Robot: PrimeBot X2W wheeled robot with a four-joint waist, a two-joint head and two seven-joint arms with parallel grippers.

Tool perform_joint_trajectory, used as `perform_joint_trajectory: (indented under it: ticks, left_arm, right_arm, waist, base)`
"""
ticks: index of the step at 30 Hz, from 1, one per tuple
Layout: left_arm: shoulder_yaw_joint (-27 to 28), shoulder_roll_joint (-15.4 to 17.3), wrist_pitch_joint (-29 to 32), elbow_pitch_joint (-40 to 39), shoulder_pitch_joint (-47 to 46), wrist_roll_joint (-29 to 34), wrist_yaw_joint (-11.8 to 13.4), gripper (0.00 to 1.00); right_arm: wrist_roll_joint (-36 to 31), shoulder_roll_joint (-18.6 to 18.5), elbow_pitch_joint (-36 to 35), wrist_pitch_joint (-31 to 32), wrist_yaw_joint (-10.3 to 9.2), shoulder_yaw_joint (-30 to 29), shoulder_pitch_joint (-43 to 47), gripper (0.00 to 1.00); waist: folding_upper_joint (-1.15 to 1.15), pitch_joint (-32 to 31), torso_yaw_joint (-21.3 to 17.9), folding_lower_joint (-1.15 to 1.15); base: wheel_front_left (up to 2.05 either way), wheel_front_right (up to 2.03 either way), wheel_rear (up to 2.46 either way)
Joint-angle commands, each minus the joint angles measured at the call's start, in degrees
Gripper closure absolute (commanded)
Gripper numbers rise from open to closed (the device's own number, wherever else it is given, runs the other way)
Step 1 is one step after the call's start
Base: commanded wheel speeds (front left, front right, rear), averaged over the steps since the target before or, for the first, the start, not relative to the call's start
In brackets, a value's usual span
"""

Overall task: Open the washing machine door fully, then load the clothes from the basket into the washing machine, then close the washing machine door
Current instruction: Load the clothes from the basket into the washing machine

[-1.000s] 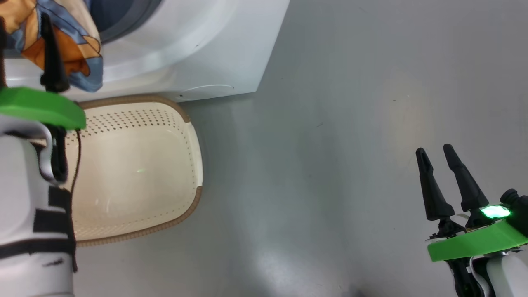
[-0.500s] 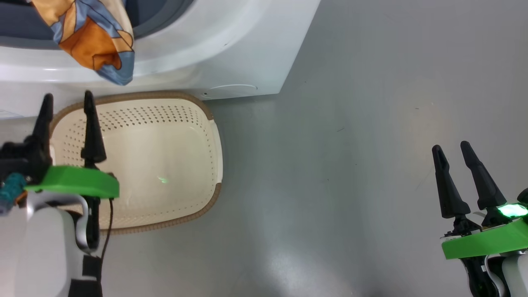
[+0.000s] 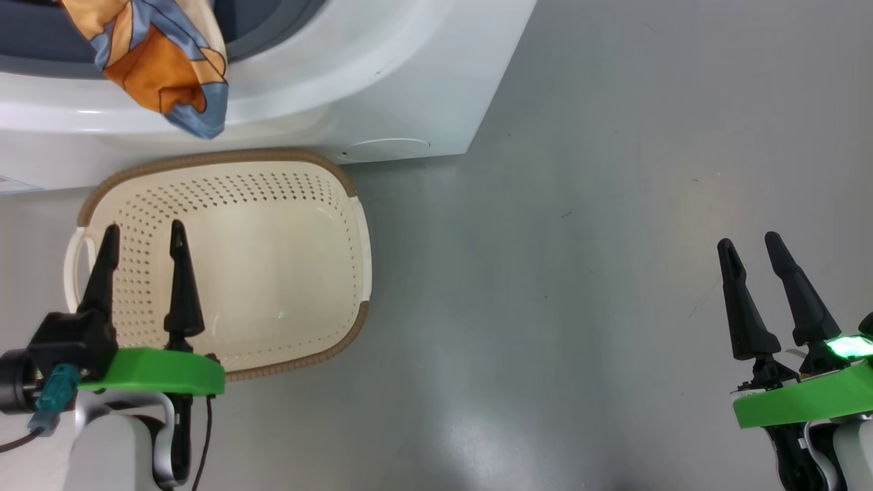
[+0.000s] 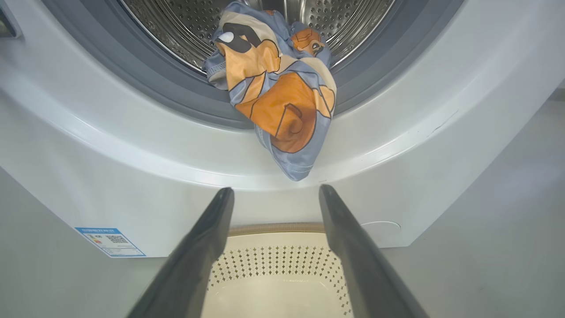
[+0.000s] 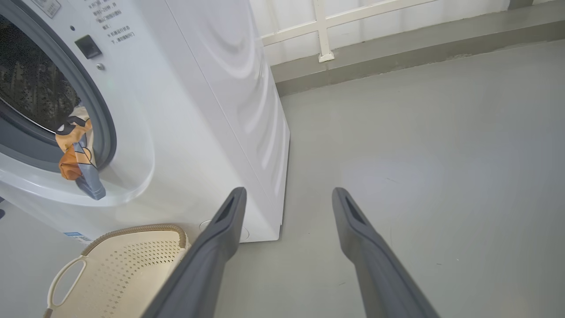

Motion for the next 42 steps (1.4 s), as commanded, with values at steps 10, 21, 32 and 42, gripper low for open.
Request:
perform_joint_trajectory:
  ticks: [10,21,32,42]
  left_arm:
    - [1.09,1.00,-0.31,-0.58,-1.01,-0.89,0.38,0.00]
    - [3.24,1.88,-0.31,9.34,-10.60,0.74,-3.58,0.00]
    - [4.21,3.67,-0.31,20.77,-22.02,2.47,-4.30,0.00]
    - [5.49,5.46,-0.31,26.39,-27.79,2.46,-5.27,0.00]
  right_arm:
    - [0.00,-0.79,-1.53,-0.27,0.17,0.60,0.99,0.00]
    - [0.06,-0.57,-1.36,-0.27,0.17,1.74,0.77,0.00]
    - [0.31,-0.56,-1.47,-0.27,0.17,3.31,-0.19,0.00]
    - [0.42,0.00,-1.40,-0.27,0.17,3.71,-0.56,0.00]
  waist:
    - [0.00,0.38,-0.02,0.01]
    - [0.00,0.85,-1.10,0.01]
    - [0.00,2.35,-3.12,0.01]
    - [0.00,3.29,-5.14,0.01]
  base:
    - [0.00,0.00,0.00]
    - [0.00,0.00,0.00]
    - [0.00,0.00,0.00]
    - [0.00,0.00,0.00]
